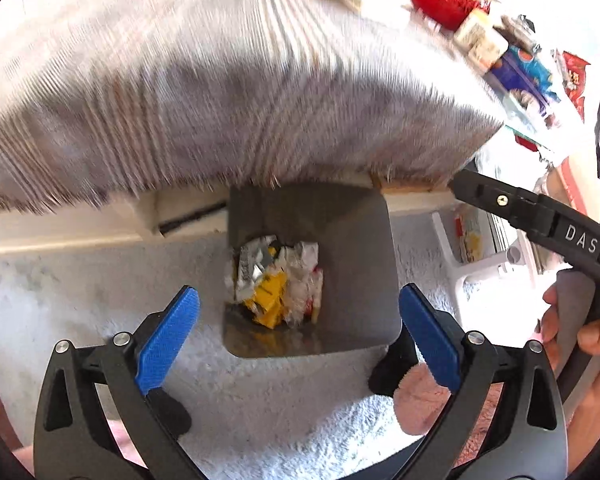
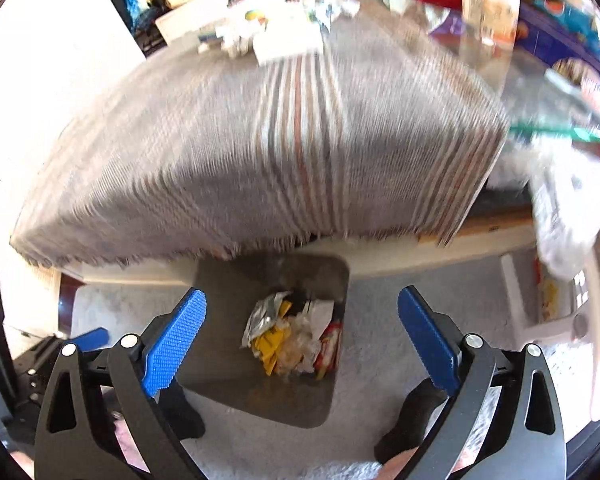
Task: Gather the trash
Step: 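Open both grippers over the bin to drop the bag and tube, then grasp the crumpled white paper with the left gripper while the right gripper grasps the green-white medicine box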
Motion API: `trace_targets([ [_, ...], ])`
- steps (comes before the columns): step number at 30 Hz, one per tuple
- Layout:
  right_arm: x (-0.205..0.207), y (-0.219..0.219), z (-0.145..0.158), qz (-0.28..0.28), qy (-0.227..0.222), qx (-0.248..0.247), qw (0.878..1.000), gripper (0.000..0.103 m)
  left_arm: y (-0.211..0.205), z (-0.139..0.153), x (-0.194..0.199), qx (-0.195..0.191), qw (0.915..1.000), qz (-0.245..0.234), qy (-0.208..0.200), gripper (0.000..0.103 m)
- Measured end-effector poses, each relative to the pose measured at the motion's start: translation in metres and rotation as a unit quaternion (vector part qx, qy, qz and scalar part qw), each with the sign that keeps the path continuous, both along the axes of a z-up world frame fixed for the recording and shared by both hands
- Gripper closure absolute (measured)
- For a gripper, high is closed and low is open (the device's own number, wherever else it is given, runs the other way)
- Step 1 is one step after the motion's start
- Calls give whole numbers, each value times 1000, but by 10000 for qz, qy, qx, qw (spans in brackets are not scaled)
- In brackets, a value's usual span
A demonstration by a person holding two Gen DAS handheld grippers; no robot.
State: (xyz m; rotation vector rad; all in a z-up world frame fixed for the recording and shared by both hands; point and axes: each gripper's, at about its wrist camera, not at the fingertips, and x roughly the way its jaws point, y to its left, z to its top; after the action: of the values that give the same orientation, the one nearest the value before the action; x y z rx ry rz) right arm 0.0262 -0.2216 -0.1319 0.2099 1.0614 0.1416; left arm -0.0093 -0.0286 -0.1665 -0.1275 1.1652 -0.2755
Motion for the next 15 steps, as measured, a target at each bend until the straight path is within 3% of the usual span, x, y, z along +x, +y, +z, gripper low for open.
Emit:
trace_targets([
  [10,23,-9,59,63,-402,-326,9986,5,32,65,34,422,9972,312,-540,8],
  [15,43,-13,79,50,-599,-515,9969,5,43,92,69,429,9944,491,-827,8],
])
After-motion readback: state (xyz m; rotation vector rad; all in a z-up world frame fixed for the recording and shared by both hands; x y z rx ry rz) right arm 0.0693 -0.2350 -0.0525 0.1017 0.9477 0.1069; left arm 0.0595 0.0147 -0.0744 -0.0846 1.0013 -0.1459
